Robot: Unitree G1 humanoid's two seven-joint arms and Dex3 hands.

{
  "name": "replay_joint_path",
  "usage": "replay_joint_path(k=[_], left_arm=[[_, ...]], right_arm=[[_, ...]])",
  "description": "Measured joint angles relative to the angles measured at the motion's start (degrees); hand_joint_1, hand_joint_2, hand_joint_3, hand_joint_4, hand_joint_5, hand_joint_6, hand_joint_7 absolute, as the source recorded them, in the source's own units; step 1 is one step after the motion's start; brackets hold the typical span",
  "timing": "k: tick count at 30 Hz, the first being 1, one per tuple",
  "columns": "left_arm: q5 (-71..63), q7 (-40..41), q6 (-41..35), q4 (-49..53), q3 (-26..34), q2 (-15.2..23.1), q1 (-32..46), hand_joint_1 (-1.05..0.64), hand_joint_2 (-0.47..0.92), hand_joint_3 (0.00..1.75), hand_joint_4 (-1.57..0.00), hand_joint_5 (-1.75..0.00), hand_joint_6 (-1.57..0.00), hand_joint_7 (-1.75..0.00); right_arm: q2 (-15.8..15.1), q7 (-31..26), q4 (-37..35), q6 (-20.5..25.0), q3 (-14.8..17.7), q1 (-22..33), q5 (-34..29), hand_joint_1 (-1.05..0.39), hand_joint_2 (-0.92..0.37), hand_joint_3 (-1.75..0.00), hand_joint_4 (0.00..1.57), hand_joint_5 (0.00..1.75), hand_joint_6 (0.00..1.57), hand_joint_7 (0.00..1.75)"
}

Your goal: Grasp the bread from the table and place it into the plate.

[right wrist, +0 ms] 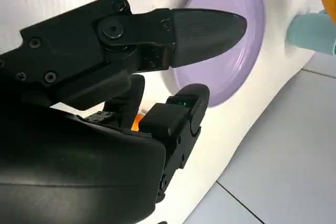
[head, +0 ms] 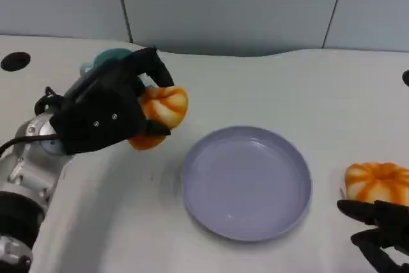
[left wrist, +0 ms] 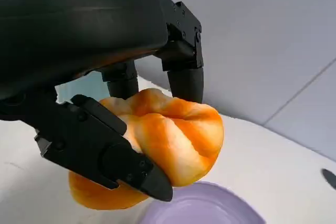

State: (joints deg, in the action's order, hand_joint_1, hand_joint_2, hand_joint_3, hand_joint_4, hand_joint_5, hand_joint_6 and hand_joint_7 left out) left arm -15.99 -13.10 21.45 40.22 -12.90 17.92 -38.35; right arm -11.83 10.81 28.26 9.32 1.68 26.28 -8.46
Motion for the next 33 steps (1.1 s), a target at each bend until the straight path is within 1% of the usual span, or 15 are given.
replay_joint_path(k=[7, 12, 18, 21, 24, 25, 27, 28, 29, 31, 32, 33], left_arm=[[-0.3, -3.5, 0.7, -0.3, -3.2, -4.2, -2.5, -0.12, 0.84, 0.06, -0.89, -1.75, -0.68, -1.75], [-2.0, -6.7, 0.4, 0.1, -7.4, -8.8, -4.4, -0.13, 0.83, 0.06, -0.88, -1.75, -0.67, -1.75], [-6.6, -7.0, -0.6, 3.6, -11.8, -12.8, -5.4, -0.07, 0.82, 0.06, -0.88, -1.75, -0.66, -1.75], [-8.7, -6.7, -0.5, 6.6, -13.6, -14.4, -6.0, -0.06, 0.83, 0.07, -0.85, -1.75, -0.64, -1.75], [-10.4, -5.8, 1.0, 10.4, -14.7, -15.1, -6.7, -0.06, 0.84, 0.09, -0.78, -1.75, -0.6, -1.75], [-10.8, -5.8, 1.7, 11.6, -15.1, -15.2, -7.1, -0.07, 0.84, 0.09, -0.73, -1.75, -0.56, -1.75], [-11.2, -5.8, 3.1, 13.7, -15.7, -15.2, -8.1, -0.2, 0.82, 0.07, -0.43, -1.71, -0.35, -1.68], [-11.7, -6.0, 3.4, 14.3, -16.2, -15.1, -8.7, -0.23, 0.82, 0.06, -0.34, -1.71, -0.3, -1.65], [-12.5, -7.1, 3.6, 14.8, -16.8, -14.8, -9.6, -0.32, 0.82, 0.03, -0.28, -1.53, -0.3, -1.38], [-13.6, -9.0, 4.4, 15.2, -18.1, -13.7, -11.0, -0.43, 0.83, 0.01, -0.24, -1.14, -0.41, -0.83], [-14.2, -9.7, 5.3, 15.2, -18.7, -13.1, -11.6, -0.51, 0.83, 0.0, -0.15, -0.81, -0.42, -0.44], [-15.4, -10.3, 6.3, 15.2, -19.5, -12.5, -12.2, -0.54, 0.84, 0.0, -0.14, -0.66, -0.44, -0.28]], right_arm=[[0.0, 0.0, -0.1, 0.2, -0.5, -0.4, -0.4, -0.34, -0.92, -0.42, 0.48, 0.75, 0.71, 0.01], [0.0, 0.0, -0.1, 0.2, -0.9, -0.6, -1.0, -0.35, -0.92, -0.42, 0.5, 0.73, 0.72, 0.01], [0.0, -0.2, -0.3, -0.3, -1.4, -0.5, -1.7, -0.35, -0.92, -0.4, 0.53, 0.73, 0.73, 0.02], [0.1, -0.5, -0.4, -0.5, -1.9, -0.5, -2.0, -0.37, -0.92, -0.4, 0.54, 0.72, 0.72, 0.01], [0.1, -0.5, -0.3, -0.5, -2.3, -0.4, -2.0, -0.38, -0.92, -0.4, 0.54, 0.71, 0.72, 0.01], [0.1, -0.5, -0.3, -0.5, -2.4, -0.3, -2.0, -0.38, -0.92, -0.4, 0.54, 0.71, 0.72, 0.01], [0.1, -0.6, -0.3, -0.5, -2.6, -0.1, -2.0, -0.38, -0.92, -0.39, 0.55, 0.7, 0.72, 0.01], [0.1, -0.6, -0.3, -0.5, -2.7, -0.1, -2.1, -0.38, -0.92, -0.39, 0.55, 0.7, 0.72, 0.01], [0.1, -0.6, -0.3, -0.5, -2.7, -0.1, -2.1, -0.38, -0.92, -0.39, 0.55, 0.7, 0.72, 0.01], [0.1, -0.7, -0.2, -0.5, -2.7, 0.0, -2.2, -0.37, -0.92, -0.4, 0.55, 0.7, 0.72, 0.01], [0.1, -0.7, -0.2, -0.5, -2.7, 0.0, -2.2, -0.37, -0.92, -0.4, 0.55, 0.69, 0.72, 0.01], [0.1, -0.7, -0.2, -0.5, -2.7, 0.1, -2.2, -0.37, -0.92, -0.4, 0.55, 0.69, 0.72, 0.01]])
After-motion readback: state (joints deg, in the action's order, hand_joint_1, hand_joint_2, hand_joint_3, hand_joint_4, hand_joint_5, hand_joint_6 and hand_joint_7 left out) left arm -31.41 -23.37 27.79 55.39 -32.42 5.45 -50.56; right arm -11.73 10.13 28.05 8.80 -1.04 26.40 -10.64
